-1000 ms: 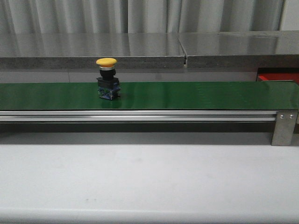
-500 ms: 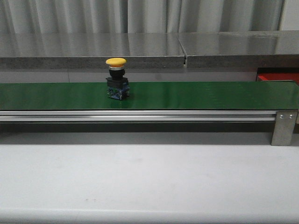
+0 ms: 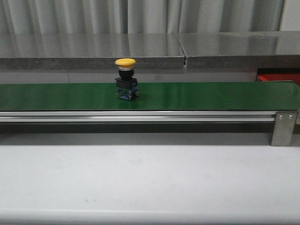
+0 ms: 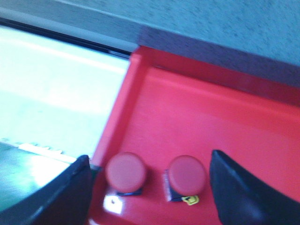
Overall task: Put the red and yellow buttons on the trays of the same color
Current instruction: 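Lower the right gripper over the yellow button on the belt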
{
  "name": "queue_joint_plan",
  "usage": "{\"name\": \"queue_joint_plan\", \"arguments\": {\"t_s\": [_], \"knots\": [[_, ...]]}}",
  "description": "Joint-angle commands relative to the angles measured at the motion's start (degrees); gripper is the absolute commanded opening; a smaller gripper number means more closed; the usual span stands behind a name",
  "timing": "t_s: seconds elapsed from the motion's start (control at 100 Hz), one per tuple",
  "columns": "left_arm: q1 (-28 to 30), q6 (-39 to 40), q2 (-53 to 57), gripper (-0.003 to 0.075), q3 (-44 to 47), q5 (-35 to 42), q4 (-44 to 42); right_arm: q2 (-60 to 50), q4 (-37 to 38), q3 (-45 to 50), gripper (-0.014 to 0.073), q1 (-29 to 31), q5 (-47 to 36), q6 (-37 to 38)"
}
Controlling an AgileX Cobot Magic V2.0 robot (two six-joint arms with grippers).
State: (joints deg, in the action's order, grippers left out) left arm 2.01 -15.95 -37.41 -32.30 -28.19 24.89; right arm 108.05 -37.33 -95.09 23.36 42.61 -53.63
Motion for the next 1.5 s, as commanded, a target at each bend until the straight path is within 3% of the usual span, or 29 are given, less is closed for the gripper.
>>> {"name": "queue_joint_plan", "arguments": {"t_s": [0.0,0.42,0.77,1.1,1.49], "knots": [[-0.4,0.1,0.2,-0.002,-1.5,3.7,1.3,-5.7,-2.4,-1.6,0.0531,-2.0,1.0,-1.8],[-0.4,0.1,0.2,-0.002,-1.5,3.7,1.3,-8.7,-2.4,0.1,0.0531,-20.2,6.0,-10.4],[-0.4,0.1,0.2,-0.002,-1.5,3.7,1.3,-7.4,-3.7,4.7,0.0531,-31.0,5.9,-16.2],[-0.4,0.1,0.2,-0.002,-1.5,3.7,1.3,-2.9,-4.6,4.7,0.0531,-36.5,5.5,-16.3],[-0.4,0.1,0.2,-0.002,-1.5,3.7,1.3,0.1,-7.7,4.7,0.0531,-37.2,3.0,-18.3]]}}
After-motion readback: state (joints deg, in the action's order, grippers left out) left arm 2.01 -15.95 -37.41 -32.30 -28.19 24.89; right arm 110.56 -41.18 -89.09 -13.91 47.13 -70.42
